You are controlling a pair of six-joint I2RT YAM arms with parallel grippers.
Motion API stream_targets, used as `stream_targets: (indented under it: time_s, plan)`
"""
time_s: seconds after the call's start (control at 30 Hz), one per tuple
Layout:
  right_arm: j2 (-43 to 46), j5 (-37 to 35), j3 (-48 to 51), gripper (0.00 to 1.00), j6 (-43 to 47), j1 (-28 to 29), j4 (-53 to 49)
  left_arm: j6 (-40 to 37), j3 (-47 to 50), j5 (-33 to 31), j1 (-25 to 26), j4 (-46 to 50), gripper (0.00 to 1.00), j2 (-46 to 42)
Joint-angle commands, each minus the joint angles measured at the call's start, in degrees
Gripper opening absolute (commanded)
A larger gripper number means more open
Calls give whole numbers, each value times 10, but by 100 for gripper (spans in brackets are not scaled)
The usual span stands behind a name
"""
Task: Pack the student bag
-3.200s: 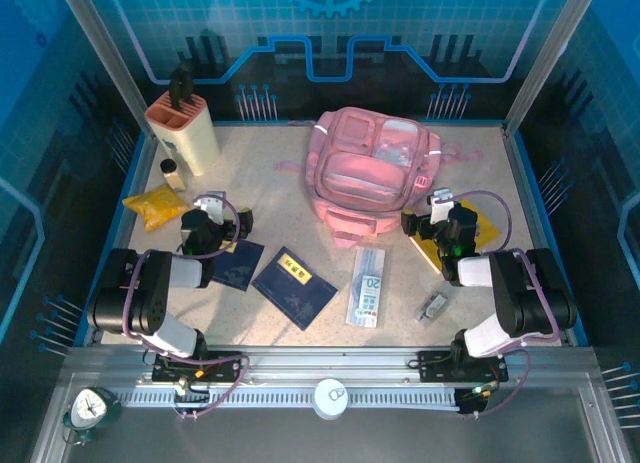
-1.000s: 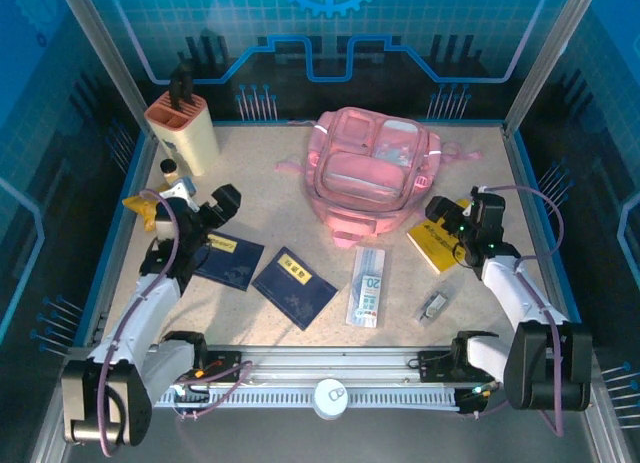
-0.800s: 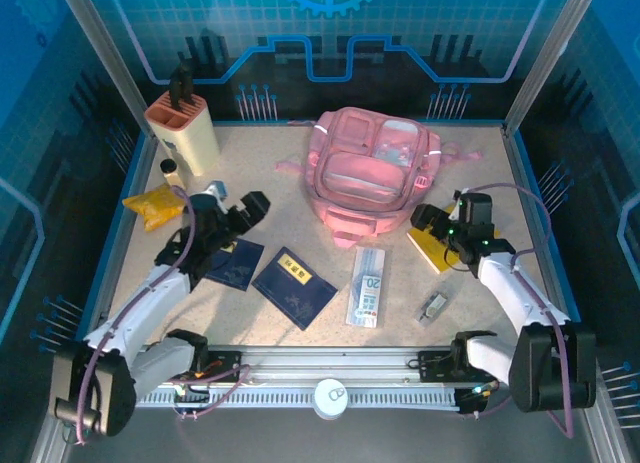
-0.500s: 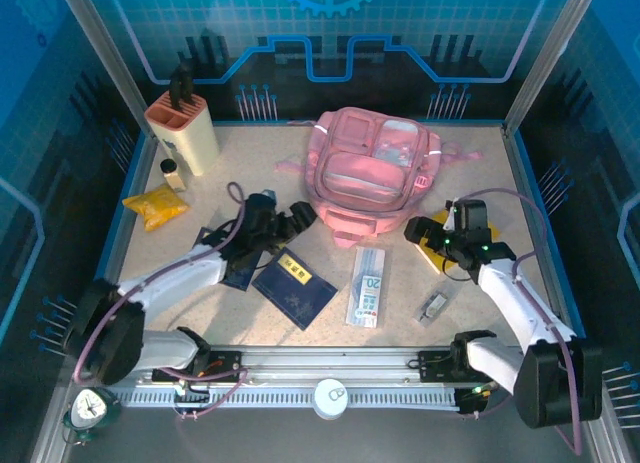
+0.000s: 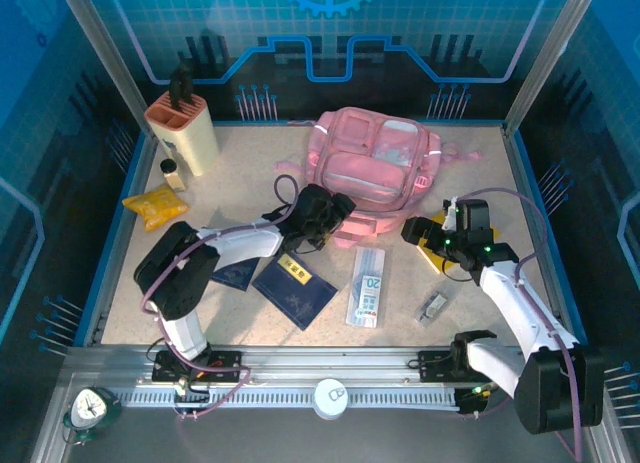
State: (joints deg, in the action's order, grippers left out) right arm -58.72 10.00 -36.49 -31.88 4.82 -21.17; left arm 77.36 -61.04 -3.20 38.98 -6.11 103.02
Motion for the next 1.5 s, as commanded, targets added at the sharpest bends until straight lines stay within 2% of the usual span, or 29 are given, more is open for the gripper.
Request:
stream_targets:
  time_s: [0.0,0.13,0.27,0.37,0.47,0.6,0.83,1.0,1.17,1.27,1.33,1.4,1.47]
  plan:
    - [4,13,-17,100,10,-5,3,40,-39,-10,5,1,96,38]
    - [1,11,-16,100,11,-6,9,59,-78,-16,6,29,91,77]
    - [-2,12,-17,100,14,-6,10,50,-101,-30,2,45,77,99]
    - [-1,16,-17,100,21,-5,10,41,-104,-14,-7,25,62,109]
    - [-2,9,-15,100,26,-3,8,35,-101,-34,-13,36,43,104]
    - [-6,4,-19,100,32,5,2,27,-95,-27,-28,38,26,96]
    - [-39,-5,-47,100,40,47,-12,-10,-58,-32,-83,60,16,50]
    - [-67,-10,-71,100,27,96,-16,-52,-33,-13,-149,98,14,10]
    - [-85,-24,-79,100,-22,158,4,-125,-51,52,-231,119,17,4]
    - [-96,-20,-82,100,-49,183,21,-158,-59,90,-258,121,30,-3]
    - [-98,-38,-86,100,-49,195,19,-177,-59,84,-260,135,46,-19]
    - [-96,-60,-90,100,-48,192,7,-187,-53,84,-260,143,56,-35]
    - [-95,-45,-90,99,-56,171,5,-197,-45,89,-259,151,62,-51]
